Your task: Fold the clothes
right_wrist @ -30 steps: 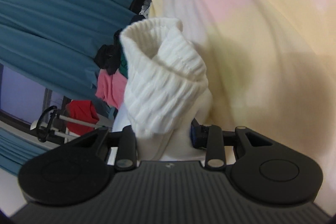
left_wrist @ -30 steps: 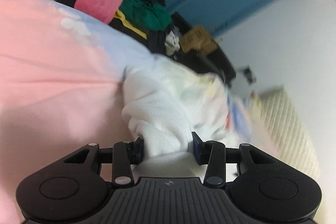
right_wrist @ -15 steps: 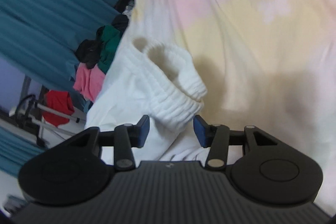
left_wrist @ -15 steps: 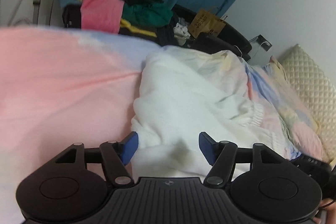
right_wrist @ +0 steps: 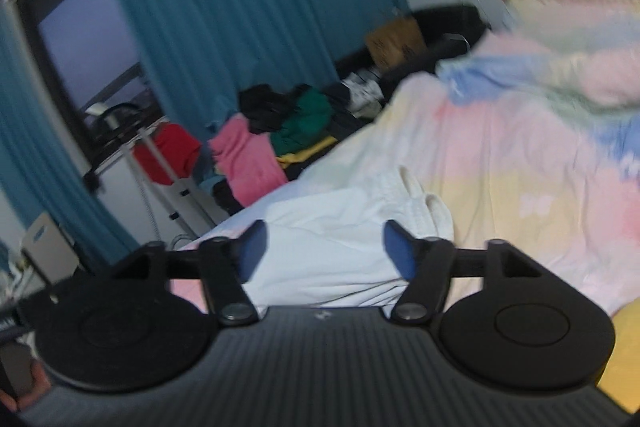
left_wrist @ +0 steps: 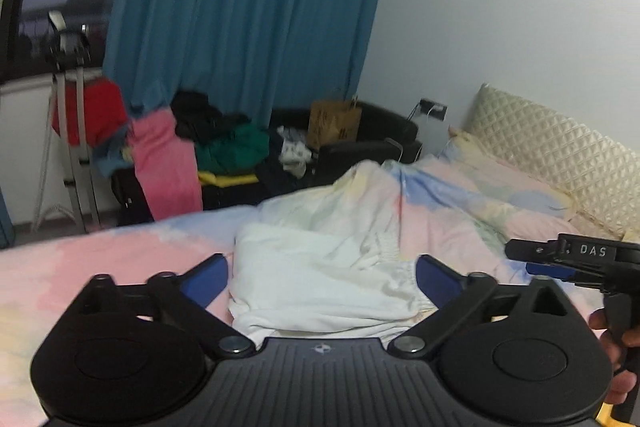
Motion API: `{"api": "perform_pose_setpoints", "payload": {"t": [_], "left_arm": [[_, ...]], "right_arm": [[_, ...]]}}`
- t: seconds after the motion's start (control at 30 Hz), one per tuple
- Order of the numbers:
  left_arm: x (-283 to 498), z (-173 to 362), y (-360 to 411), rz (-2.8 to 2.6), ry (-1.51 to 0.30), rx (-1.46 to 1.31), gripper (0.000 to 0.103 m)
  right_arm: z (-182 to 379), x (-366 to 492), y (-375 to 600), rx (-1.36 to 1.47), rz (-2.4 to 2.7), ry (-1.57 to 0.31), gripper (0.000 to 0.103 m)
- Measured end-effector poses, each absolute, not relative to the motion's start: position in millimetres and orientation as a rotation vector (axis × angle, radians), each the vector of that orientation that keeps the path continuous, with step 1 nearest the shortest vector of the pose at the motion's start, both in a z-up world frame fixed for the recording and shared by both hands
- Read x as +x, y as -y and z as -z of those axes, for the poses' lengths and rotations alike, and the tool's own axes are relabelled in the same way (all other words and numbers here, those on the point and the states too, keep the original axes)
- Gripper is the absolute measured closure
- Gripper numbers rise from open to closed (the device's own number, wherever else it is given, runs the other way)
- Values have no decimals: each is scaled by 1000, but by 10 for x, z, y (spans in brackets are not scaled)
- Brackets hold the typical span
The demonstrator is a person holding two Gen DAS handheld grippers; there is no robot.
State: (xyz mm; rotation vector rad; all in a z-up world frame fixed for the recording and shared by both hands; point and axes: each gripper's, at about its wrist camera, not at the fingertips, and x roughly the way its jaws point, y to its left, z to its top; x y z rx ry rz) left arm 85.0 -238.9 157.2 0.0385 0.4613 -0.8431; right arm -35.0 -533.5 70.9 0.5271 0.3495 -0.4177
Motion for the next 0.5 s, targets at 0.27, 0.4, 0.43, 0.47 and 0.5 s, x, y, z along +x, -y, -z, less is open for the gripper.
{"api": "perform_pose_setpoints", "payload": {"t": [0.27, 0.4, 0.43, 0.47, 0.5], "left_arm": [[-95, -1933, 1895, 778, -339, 112, 0], [-424, -1940, 1650, 729, -299, 110, 0], [-489, -1927, 1590, 721, -289, 106, 0], [-555, -1915, 1531, 713, -279, 101, 0], [-620, -1903, 1471, 705, -269, 96, 0]], "right_arm": [[-1051, -711, 4630, 391, 355, -278, 18], [-1034, -860, 4373, 347, 344, -258, 18], [-1016, -885, 4314, 335, 345, -254, 18], [-988, -908, 4255, 320, 346, -250, 18], [-955, -928, 4196, 303, 348, -246, 18]]}}
